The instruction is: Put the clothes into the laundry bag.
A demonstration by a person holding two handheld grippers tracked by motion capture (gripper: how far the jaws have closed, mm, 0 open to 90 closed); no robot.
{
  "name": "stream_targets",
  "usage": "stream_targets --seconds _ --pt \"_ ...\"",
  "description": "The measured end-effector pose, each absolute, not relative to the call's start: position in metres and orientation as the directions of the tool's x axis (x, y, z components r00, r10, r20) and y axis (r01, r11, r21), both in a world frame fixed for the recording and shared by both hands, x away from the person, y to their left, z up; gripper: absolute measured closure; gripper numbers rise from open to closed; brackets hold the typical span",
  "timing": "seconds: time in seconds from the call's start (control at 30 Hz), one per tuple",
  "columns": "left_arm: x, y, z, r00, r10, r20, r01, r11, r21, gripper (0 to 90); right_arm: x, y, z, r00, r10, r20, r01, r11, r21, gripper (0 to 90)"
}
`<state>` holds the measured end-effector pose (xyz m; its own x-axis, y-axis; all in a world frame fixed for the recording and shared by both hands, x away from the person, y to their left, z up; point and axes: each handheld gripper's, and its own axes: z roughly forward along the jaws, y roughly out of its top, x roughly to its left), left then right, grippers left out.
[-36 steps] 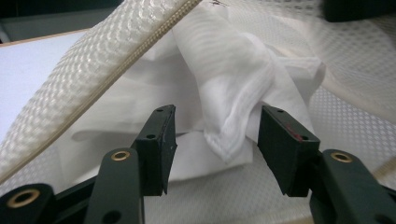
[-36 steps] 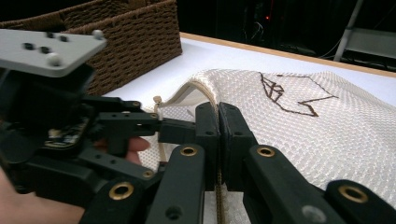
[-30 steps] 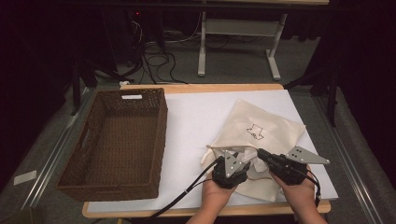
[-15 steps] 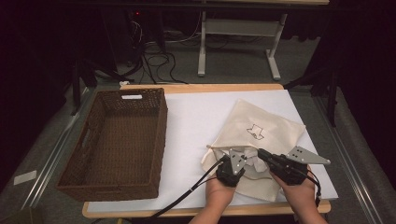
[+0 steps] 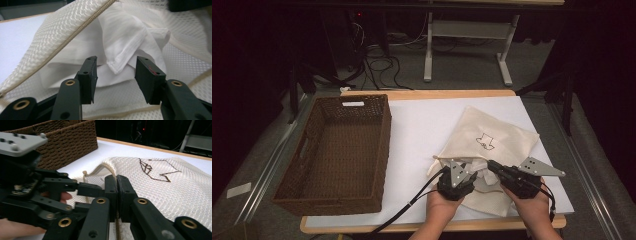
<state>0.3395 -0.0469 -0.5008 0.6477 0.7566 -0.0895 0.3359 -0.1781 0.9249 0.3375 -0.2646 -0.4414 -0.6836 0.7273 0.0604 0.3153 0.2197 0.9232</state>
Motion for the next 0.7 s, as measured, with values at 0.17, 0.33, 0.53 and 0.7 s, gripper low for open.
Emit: stream_targets --seconds 0.17,0.33,0.53,0.7 --pt "0.327 -0.03 -0.494 0.657 0.75 -0.077 0.315 -0.18 0.932 52.3 0.337 -0.264 -0.442 -0.685 0.726 0.053 0.31 0.225 0.924 88.4" --pt "0.315 -0.002 -0.485 0.649 0.759 -0.048 0.301 -0.199 0.933 52.8 0.337 -0.264 -0.444 -0.691 0.721 0.052 0.314 0.234 0.92 88.4" --pt "0.303 0.031 -0.481 0.638 0.77 -0.025 0.303 -0.221 0.927 52.8 0.336 -0.259 -0.45 -0.701 0.712 0.048 0.334 0.268 0.904 88.3" --pt "0.302 0.047 -0.489 0.618 0.784 -0.064 0.317 -0.174 0.932 52.8 0.335 -0.251 -0.46 -0.714 0.699 0.042 0.365 0.321 0.874 88.2"
